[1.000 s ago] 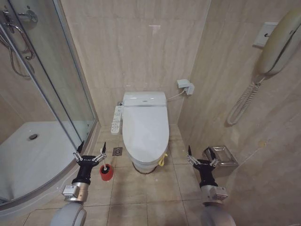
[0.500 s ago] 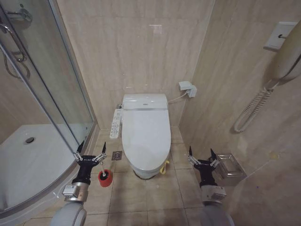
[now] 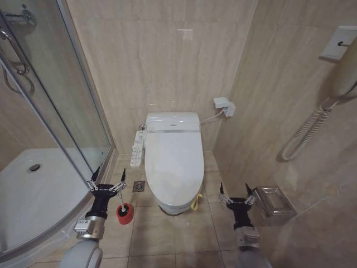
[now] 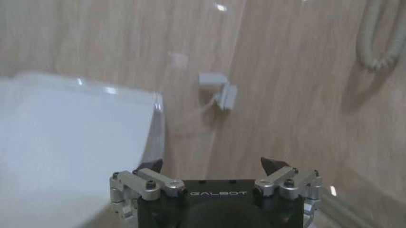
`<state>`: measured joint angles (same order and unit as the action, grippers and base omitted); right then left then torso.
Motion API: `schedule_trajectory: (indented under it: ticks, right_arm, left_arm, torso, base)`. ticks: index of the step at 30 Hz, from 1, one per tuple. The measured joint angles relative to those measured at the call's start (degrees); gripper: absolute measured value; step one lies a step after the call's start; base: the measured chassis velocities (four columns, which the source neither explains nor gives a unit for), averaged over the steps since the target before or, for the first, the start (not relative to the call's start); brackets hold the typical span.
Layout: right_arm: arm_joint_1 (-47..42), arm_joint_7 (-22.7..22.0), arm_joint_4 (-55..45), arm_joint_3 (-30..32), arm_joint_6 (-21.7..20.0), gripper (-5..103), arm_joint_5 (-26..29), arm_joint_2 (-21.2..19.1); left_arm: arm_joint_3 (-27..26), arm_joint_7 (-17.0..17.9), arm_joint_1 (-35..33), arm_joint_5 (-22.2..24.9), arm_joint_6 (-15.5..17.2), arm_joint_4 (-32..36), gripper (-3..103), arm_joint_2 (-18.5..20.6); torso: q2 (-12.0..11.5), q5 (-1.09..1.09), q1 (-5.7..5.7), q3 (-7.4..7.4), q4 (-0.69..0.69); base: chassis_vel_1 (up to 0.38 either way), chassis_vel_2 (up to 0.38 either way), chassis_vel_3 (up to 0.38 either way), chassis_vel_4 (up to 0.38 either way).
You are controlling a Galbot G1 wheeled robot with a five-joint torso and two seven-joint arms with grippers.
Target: Open the toilet lid, clean the toilet bowl with a toilet brush, close the toilet lid, and flush.
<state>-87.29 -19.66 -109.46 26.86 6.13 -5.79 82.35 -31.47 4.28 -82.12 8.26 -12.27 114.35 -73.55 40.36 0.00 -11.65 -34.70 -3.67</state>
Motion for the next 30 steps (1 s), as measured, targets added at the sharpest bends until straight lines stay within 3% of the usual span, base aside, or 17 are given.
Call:
schedule_trajectory:
  ticks: [4, 10, 20, 30]
  right_arm:
    - [0.29, -3.52, 2.74, -3.03, -1.85, 100, -0.47, 0.24]
    - [0.44, -5.08, 7.19, -7.67, -2.21, 100, -0.22, -0.1]
    - [3.37, -5.51, 14.36, -12.81, -0.77, 100, 0.19, 0.41]
    - [7.98, -5.75, 19.64, -13.19, -0.18, 100, 1.25, 1.51]
  left_arm:
    - [0.0, 0.0, 0.0, 0.0, 0.0, 0.0, 100, 0.0]
    - [0.0, 0.0, 0.0, 0.0, 0.0, 0.0, 100, 0.0]
    - [0.01, 0.0, 0.0, 0.0, 0.0, 0.0, 100, 0.0]
    - [0.0, 0.0, 0.0, 0.0, 0.0, 0.0, 100, 0.0]
  torso:
    - [0.0, 0.0, 0.03, 0.01, -0.01]
    - [0.0, 0.0, 0.03, 0.01, 0.01]
    - [0.0, 0.0, 0.03, 0.01, 0.0]
    - [0.0, 0.0, 0.02, 0.01, 0.0]
  base:
    - [0.0, 0.0, 0.0, 0.0]
    - [0.0, 0.0, 0.0, 0.0]
    - [0.0, 0.0, 0.0, 0.0]
    - [0.0, 0.0, 0.0, 0.0]
